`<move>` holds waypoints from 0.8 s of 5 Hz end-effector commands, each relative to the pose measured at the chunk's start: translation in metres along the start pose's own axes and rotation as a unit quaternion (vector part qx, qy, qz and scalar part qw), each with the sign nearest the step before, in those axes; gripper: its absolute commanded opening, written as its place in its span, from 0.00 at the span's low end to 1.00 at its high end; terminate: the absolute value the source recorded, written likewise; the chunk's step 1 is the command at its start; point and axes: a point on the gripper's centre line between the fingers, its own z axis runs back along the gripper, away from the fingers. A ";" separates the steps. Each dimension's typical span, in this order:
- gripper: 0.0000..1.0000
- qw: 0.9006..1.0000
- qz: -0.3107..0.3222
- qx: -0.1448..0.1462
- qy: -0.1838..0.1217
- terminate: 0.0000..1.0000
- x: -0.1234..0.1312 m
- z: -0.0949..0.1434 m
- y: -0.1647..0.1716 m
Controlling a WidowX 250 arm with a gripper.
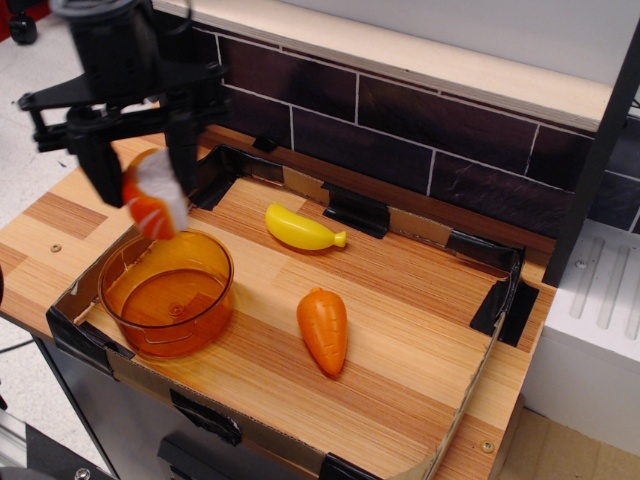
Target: Put sushi in pot
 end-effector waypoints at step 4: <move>1.00 0.996 -0.007 0.075 -0.053 0.00 0.016 -0.047 0.012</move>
